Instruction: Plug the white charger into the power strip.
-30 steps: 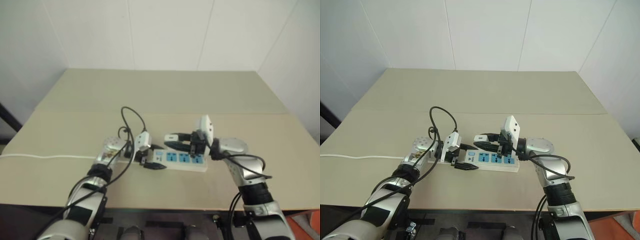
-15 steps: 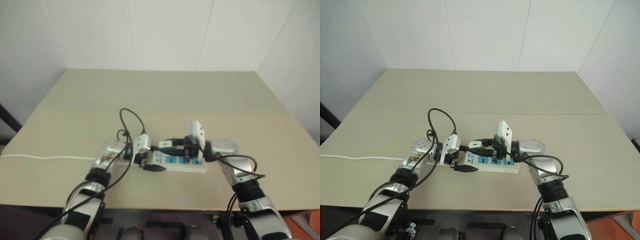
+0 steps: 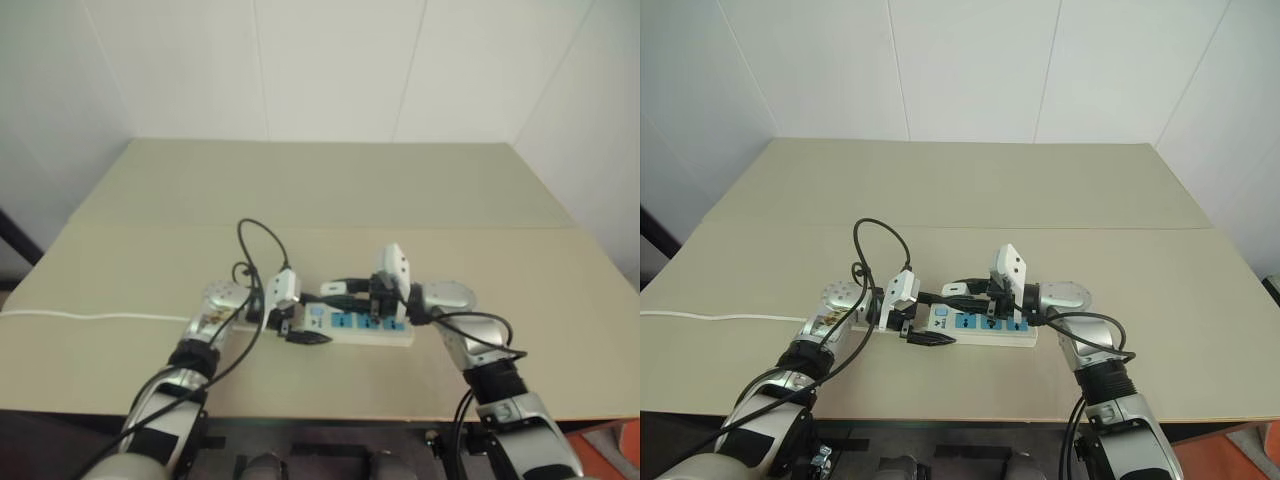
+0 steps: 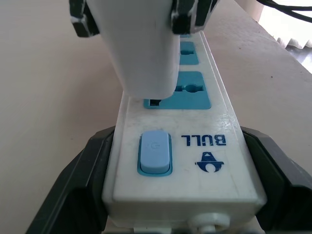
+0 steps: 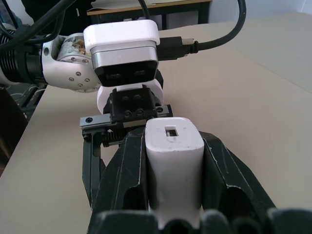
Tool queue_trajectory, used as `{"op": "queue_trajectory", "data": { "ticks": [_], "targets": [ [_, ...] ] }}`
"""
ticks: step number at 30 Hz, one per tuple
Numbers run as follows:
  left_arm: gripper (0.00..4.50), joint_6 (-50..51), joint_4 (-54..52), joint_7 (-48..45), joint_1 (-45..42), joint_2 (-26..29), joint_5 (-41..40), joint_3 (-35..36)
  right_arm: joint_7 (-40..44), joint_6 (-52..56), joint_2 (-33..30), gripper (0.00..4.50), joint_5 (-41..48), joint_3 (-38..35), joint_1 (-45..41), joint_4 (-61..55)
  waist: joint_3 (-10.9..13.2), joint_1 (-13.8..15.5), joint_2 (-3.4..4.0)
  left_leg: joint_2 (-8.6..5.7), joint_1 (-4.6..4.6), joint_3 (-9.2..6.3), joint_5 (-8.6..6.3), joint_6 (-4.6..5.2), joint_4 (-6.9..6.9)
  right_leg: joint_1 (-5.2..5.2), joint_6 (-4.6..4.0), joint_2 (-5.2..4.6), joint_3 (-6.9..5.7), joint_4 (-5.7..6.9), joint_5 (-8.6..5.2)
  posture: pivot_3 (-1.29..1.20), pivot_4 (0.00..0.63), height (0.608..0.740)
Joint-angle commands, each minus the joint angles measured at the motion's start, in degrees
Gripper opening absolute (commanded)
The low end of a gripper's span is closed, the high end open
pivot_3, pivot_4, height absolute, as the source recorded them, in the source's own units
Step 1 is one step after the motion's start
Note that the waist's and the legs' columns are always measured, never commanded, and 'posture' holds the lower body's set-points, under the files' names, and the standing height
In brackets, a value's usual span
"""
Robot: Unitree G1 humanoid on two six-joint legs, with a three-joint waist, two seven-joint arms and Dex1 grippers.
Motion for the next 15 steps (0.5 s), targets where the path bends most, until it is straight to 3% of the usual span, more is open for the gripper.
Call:
{"op": "queue_trajectory", "data": {
  "ticks": [1,15],
  "targets": [
    [3.3,0.9,0.0,-0.4,1.9,0.5,0.9,-1.9,-0.1,-1.9,0.1,1.11,-0.1,-0.3,-0.9,-0.5,0.0,0.0,0.0,0.0,0.01,0.0,0.0,0.0,0.0,0.0,0.0,0.0,0.01,0.0,0.0,0.0,0.15,0.74],
    [3.3,1.5,-0.8,0.1,2.3,1.3,0.3,-2.3,-0.1,-4.0,2.3,1.11,0.6,-1.1,0.3,1.3,0.0,-0.1,0.01,0.01,0.1,0.01,0.0,0.0,-0.06,0.05,0.0,0.01,0.01,-0.01,0.0,0.0,0.15,0.74]
  ]
}}
